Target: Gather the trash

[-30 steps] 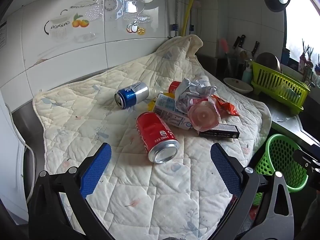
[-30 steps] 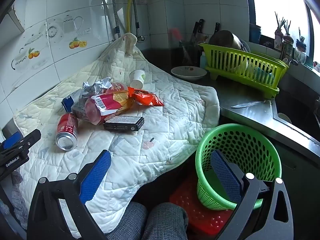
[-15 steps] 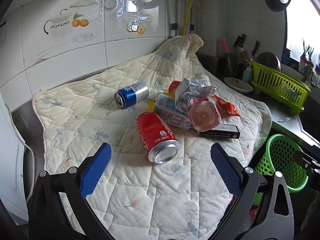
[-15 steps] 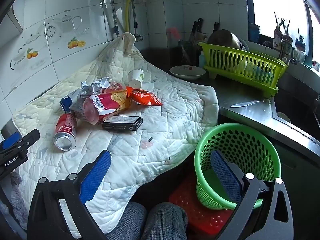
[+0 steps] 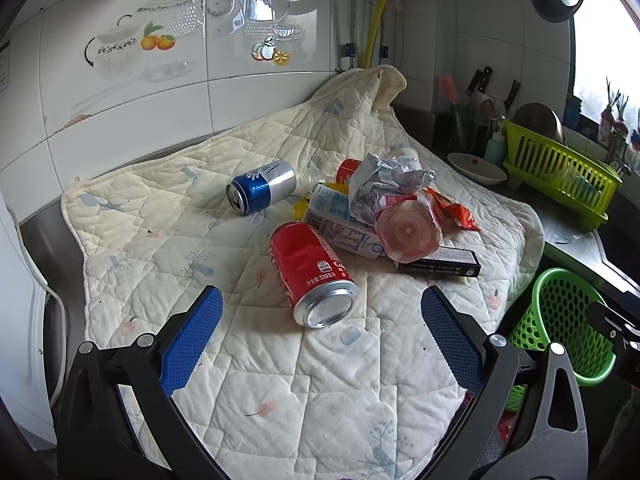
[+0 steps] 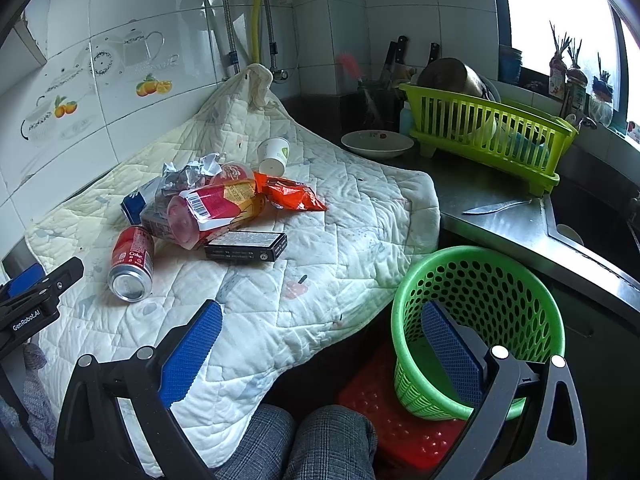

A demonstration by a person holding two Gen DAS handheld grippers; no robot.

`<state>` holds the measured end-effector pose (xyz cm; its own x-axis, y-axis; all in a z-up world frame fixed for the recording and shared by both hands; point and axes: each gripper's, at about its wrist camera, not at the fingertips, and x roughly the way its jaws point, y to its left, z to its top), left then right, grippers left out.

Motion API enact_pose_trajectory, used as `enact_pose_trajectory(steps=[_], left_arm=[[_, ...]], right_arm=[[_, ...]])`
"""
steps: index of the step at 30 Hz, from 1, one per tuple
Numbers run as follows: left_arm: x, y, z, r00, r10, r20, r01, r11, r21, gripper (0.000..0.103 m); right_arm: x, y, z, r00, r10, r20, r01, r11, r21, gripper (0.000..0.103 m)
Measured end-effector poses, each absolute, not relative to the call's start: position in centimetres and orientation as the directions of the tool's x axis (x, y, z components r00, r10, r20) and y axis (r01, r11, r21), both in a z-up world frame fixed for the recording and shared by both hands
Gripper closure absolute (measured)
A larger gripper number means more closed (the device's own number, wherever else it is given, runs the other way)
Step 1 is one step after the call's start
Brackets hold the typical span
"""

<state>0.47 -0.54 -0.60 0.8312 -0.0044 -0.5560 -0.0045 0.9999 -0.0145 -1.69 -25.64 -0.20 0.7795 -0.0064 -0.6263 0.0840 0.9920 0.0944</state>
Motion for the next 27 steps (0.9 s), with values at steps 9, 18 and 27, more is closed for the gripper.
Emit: enact_pose_trajectory(steps=[9, 18, 27], left_arm=[[0.8, -1.0, -0.3, 0.834, -0.014, -0.551, 0.006, 1.0, -0.016, 0.005], [1.0, -1.3, 0.2, 0.837, -0.021, -0.547, 0.017, 1.0, -0.012, 0.005], [1.4, -1.5, 0.5, 0.837, -0.025, -0.547, 0.024, 1.0, -0.01, 0.005]], right_arm=[[-1.7, -25.6, 0.0, 0.784, -0.011, -0.62, 0.086, 0.992, 0.091, 0.006], [-1.7, -25.6, 0.1, 0.786, -0.014, -0.618, 0.089, 0.992, 0.091, 0.006], [-1.5, -25.9, 0.2, 0.787, -0.015, -0.617, 0.091, 0.992, 0.091, 0.006]])
